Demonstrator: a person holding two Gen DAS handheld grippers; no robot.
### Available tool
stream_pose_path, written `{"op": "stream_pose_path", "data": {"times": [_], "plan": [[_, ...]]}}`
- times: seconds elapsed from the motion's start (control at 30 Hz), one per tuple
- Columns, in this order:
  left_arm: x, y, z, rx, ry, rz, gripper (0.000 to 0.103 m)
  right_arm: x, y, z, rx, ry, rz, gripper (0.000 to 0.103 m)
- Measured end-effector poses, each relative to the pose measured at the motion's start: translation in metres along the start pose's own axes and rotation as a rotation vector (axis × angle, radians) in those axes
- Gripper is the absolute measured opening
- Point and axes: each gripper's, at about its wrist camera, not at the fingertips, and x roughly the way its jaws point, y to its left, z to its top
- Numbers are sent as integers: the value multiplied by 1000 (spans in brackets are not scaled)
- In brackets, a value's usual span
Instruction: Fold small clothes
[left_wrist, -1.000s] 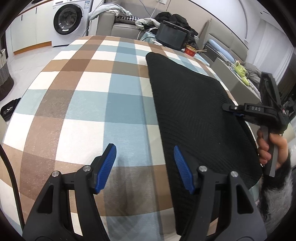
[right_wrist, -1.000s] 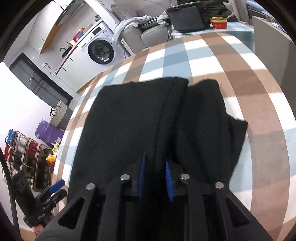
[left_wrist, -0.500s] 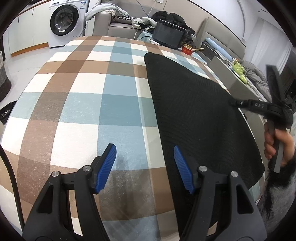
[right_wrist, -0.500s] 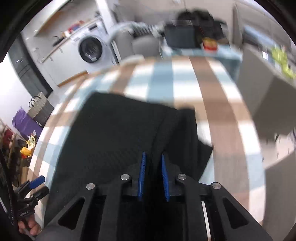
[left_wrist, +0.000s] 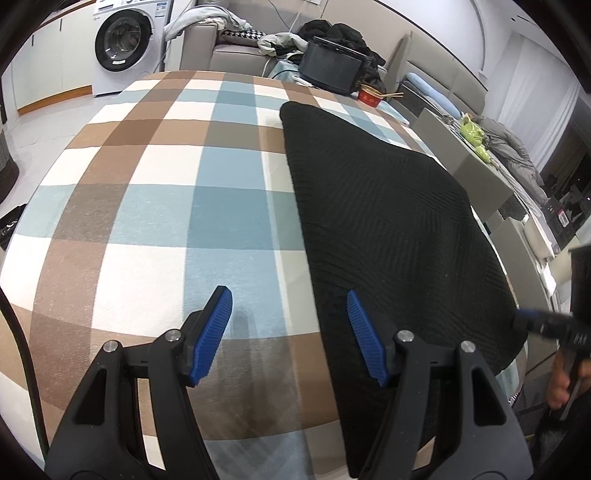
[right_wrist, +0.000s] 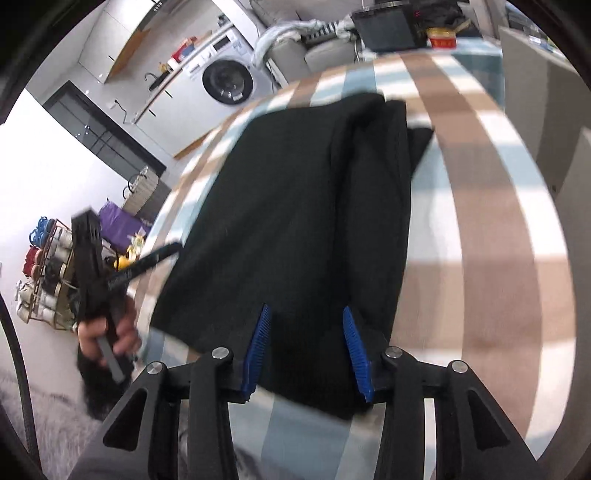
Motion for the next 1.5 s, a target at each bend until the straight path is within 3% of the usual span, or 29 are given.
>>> {"op": "stream_pose_path", "data": {"times": [0.2,0.23,0.27,0.3,0.57,0.7,0.73,0.83,0.9,1.1,1.27,1.33,1.4,1.5], "plan": [[-3,-6,-2,10,-2,-9,62,10,-3,-9,28,-7,33,49],[-4,-6,-3,11,-1,-10,62,11,-1,-8,17,-11,23,44],[-5,-6,-3,11,-3,-10,62,15,0,-2,2,-17,0,23],[-6,-6,-4,11,-4,-9,62,16,2,1,-5,-20,-48,12],[-9,-2,-3,4,-9,-14,62,-37,49,4,11,-169,4,10],[-5,-4,-3,12,3,-21,62,10,22,-14,119,-3,-144,11],[-4,-4,-3,15,5,-21,62,19,12,-19,158,20,-131,11],[-4,-5,-5,23,8,-19,62,6,7,-16,189,-43,-53,23],[-4,-5,-5,17,8,-19,62,-5,11,-7,160,-114,-52,43],[-6,-6,-6,9,3,-18,62,-3,-1,47,139,-230,-49,44],[-11,-6,-8,17,2,-4,62,26,-21,97,148,-229,-25,44],[-12,-5,-9,13,3,0,63,43,-29,112,173,-191,-40,37],[-12,-3,-9,7,2,3,62,52,-32,126,161,-188,-44,15],[-13,-1,-8,3,0,9,63,42,-18,139,65,-224,-56,7]]}}
